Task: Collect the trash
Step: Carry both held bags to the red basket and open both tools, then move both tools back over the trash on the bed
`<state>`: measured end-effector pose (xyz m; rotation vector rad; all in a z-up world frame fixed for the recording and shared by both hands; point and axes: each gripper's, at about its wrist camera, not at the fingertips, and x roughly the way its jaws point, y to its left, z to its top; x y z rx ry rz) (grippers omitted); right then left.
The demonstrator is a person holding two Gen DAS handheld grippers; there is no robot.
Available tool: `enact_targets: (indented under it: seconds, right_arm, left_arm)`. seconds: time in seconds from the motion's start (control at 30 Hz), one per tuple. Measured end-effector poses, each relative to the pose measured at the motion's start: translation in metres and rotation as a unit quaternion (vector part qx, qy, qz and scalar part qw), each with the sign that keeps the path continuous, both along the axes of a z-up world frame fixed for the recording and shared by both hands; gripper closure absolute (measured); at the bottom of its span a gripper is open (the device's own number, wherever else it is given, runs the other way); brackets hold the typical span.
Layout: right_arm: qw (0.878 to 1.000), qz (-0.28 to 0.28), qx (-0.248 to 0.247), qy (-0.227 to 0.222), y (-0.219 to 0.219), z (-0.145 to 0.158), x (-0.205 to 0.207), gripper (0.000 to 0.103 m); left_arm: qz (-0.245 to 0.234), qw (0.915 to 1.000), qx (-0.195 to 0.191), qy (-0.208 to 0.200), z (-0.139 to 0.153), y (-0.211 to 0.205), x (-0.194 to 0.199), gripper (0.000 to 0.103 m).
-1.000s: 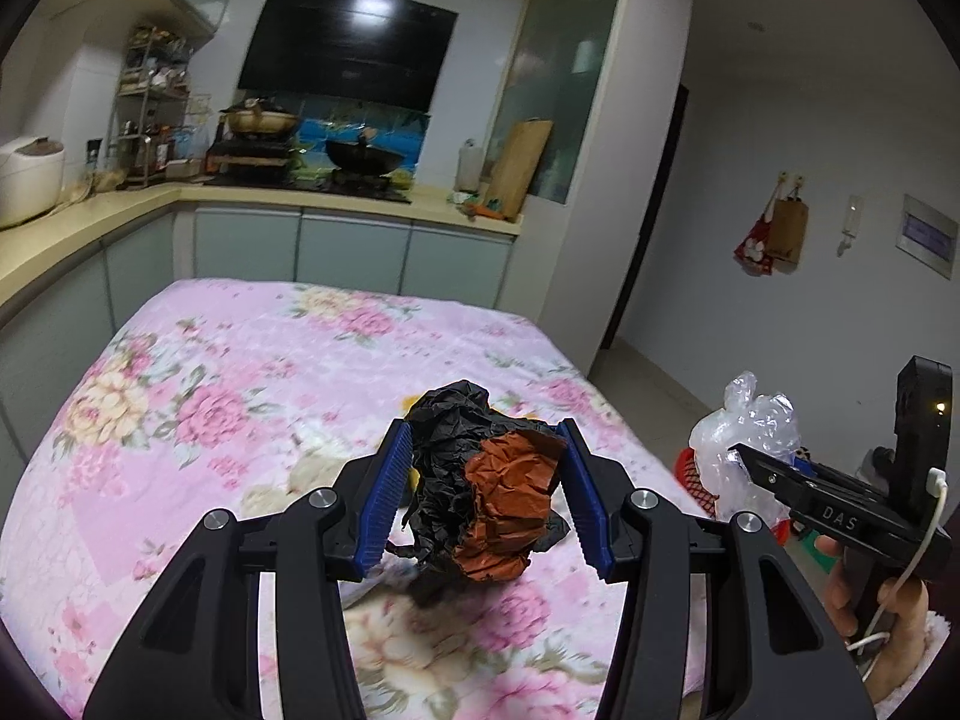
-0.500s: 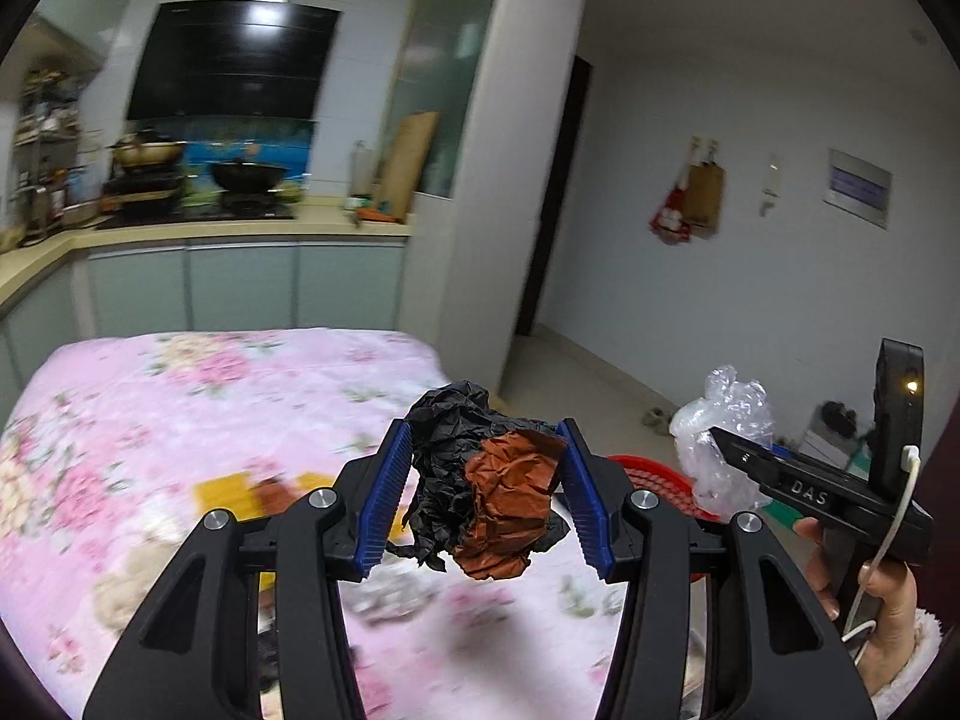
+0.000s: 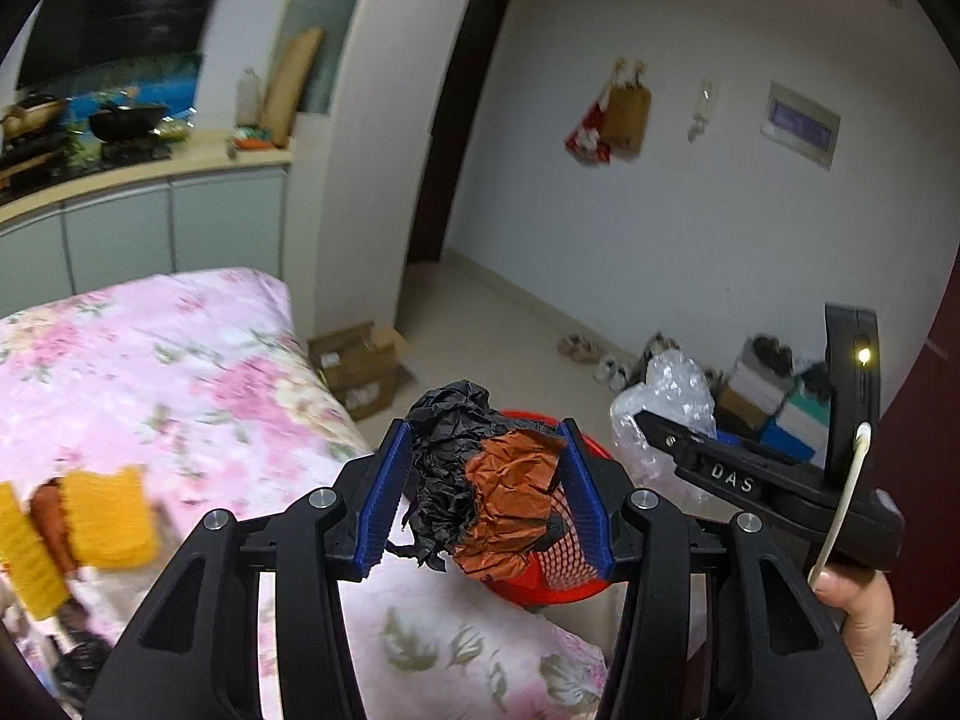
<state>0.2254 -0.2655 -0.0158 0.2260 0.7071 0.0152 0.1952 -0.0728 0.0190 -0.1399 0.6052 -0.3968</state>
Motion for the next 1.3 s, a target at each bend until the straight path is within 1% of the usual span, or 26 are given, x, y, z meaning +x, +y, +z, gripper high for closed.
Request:
enact_targets:
  seconds: [0.1,0.2,0.27,0.33,0.4,0.43,0.5,0.57,0.6,0.67,0.77,0.93,1.1,1.3]
  right_arm:
    - [1.000,-0.019,0.002,0.020,-0.008,-0.010,0.005,0.050]
    - [0.999,-0.032,0.014,0.036,-0.013,-0.018,0.012,0.045]
    - [0.998,-0.036,0.029,0.047,-0.019,-0.024,0.017,0.035]
    - [0.996,-0.035,0.051,0.057,-0.025,-0.030,0.024,0.031]
    - [0.995,-0.032,0.065,0.067,-0.027,-0.035,0.029,0.031]
    - [0.994,-0.032,0.071,0.072,-0.028,-0.039,0.031,0.031]
    - [0.994,-0.034,0.075,0.077,-0.033,-0.041,0.032,0.030]
    - [0.994,-0.036,0.077,0.074,-0.035,-0.039,0.030,0.030]
    - [0.994,-0.037,0.078,0.071,-0.036,-0.037,0.029,0.030]
    - [0.994,-0.040,0.076,0.064,-0.040,-0.033,0.028,0.029]
    - [0.995,-0.044,0.076,0.054,-0.042,-0.027,0.025,0.028]
    - [0.996,-0.043,0.074,0.039,-0.040,-0.016,0.019,0.028]
    - [0.997,-0.032,0.065,0.013,-0.033,-0.001,0.009,0.028]
    - [0.998,-0.011,0.049,-0.024,-0.015,0.017,-0.005,0.026]
  left_arm:
    - [-0.015,0.9996,0.008,0.020,-0.018,-0.019,0.017,0.055]
    - [-0.026,0.9985,0.008,0.046,-0.036,-0.032,0.033,0.055]
    - [-0.031,0.9975,0.014,0.062,-0.049,-0.041,0.044,0.055]
    - [-0.033,0.9965,0.021,0.074,-0.059,-0.049,0.052,0.055]
    - [-0.034,0.9955,0.023,0.086,-0.067,-0.052,0.059,0.055]
    - [-0.034,0.9951,0.021,0.090,-0.069,-0.054,0.061,0.052]
    - [-0.033,0.9944,0.017,0.099,-0.074,-0.056,0.066,0.051]
    - [-0.035,0.9936,0.016,0.106,-0.077,-0.056,0.068,0.044]
    - [-0.035,0.9936,0.016,0.107,-0.077,-0.057,0.067,0.041]
    - [-0.033,0.9940,0.018,0.103,-0.076,-0.057,0.066,0.030]
    - [-0.030,0.9948,0.010,0.097,-0.068,-0.053,0.063,0.022]
    - [-0.017,0.9966,0.007,0.081,-0.054,-0.042,0.055,0.020]
    - [0.009,0.9983,0.005,0.057,-0.038,-0.020,0.038,0.018]
    - [0.052,0.9983,0.019,0.021,-0.017,0.008,0.011,0.018]
